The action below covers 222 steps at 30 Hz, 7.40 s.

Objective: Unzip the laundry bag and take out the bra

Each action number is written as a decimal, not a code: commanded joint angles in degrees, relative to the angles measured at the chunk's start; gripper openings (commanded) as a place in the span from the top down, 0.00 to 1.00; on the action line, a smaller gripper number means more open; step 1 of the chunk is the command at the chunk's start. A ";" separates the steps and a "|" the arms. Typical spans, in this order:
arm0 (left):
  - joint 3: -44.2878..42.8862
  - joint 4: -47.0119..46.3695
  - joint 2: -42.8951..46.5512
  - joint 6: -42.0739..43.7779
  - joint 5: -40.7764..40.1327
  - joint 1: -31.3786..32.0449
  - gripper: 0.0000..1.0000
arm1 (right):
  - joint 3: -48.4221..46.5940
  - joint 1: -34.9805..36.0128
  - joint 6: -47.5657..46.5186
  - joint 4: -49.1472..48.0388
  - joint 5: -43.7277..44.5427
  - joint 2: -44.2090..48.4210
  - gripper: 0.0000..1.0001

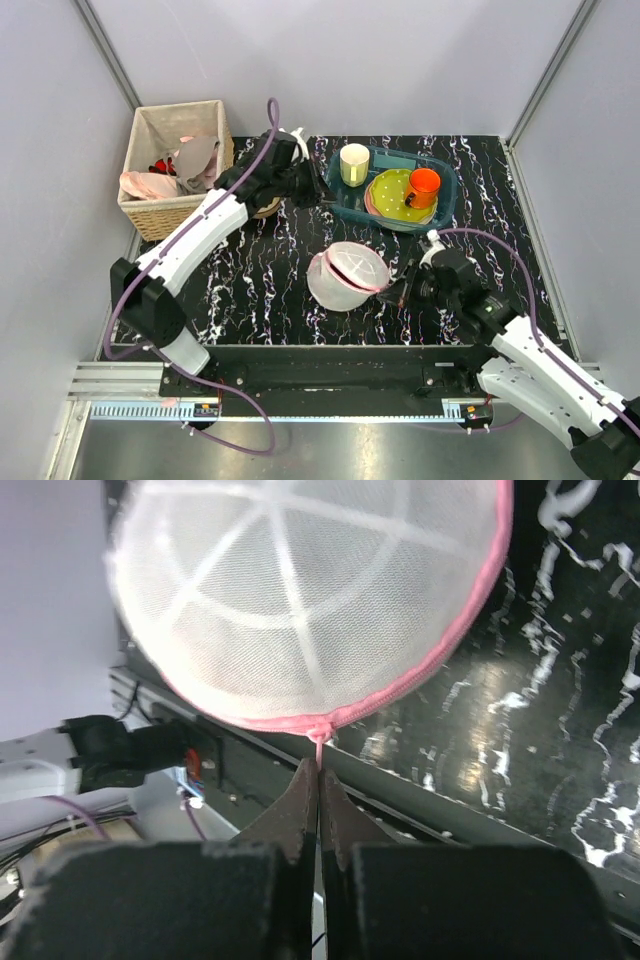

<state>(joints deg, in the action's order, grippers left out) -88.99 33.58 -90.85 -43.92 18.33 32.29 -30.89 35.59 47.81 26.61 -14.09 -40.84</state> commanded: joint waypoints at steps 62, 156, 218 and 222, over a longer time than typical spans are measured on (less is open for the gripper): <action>26.86 -11.79 8.95 -19.72 -16.07 12.36 1.00 | 2.86 0.62 -2.64 10.21 3.72 10.77 1.00; 27.03 -11.43 18.33 12.81 17.35 4.44 1.00 | 8.57 -14.59 20.74 -75.02 -27.92 -36.49 0.03; 52.78 -60.56 8.32 -33.16 -1.10 11.83 0.19 | 14.11 -12.83 28.39 -36.72 4.33 -15.06 1.00; 50.42 -58.12 7.53 -32.29 -1.45 11.83 0.78 | 13.50 -12.83 26.03 -36.28 3.45 -15.67 1.00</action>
<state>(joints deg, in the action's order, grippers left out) -34.17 -19.62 -83.29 -76.53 16.01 43.88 -17.08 22.20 75.99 -8.80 -11.42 -55.70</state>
